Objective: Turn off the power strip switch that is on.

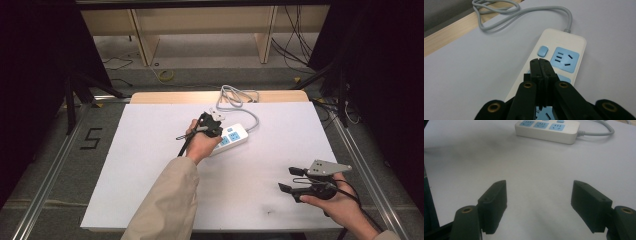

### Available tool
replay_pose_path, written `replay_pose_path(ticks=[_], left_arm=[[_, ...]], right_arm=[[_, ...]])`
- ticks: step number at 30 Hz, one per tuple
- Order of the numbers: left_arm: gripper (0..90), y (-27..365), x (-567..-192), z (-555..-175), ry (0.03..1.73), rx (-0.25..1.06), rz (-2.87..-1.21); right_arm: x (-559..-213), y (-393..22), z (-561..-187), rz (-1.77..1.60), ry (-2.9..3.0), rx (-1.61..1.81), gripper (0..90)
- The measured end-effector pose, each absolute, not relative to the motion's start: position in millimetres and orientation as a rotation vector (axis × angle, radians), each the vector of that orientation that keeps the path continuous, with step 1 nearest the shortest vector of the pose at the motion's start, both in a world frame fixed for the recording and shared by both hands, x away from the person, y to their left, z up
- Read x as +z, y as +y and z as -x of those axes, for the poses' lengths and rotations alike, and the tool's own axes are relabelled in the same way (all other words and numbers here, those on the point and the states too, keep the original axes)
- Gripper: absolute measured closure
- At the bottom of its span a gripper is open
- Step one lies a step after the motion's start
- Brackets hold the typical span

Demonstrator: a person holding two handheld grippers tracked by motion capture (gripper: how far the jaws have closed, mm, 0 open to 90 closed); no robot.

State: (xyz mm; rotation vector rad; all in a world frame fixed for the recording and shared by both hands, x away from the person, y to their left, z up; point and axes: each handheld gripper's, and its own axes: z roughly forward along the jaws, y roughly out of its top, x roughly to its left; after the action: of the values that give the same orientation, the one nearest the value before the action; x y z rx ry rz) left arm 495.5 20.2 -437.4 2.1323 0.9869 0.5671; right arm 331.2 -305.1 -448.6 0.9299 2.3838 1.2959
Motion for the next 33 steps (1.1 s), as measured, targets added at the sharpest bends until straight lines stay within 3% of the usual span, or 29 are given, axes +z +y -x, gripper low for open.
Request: replay_pose_path(ticks=[33], left_arm=[[89.9, 13.1, -461.1, -514.9, 1.014, 0.592, -2.182]], right_arm=[[-450.7, -306.1, -331.9, -0.924, 2.401, 1.299, 28.8]])
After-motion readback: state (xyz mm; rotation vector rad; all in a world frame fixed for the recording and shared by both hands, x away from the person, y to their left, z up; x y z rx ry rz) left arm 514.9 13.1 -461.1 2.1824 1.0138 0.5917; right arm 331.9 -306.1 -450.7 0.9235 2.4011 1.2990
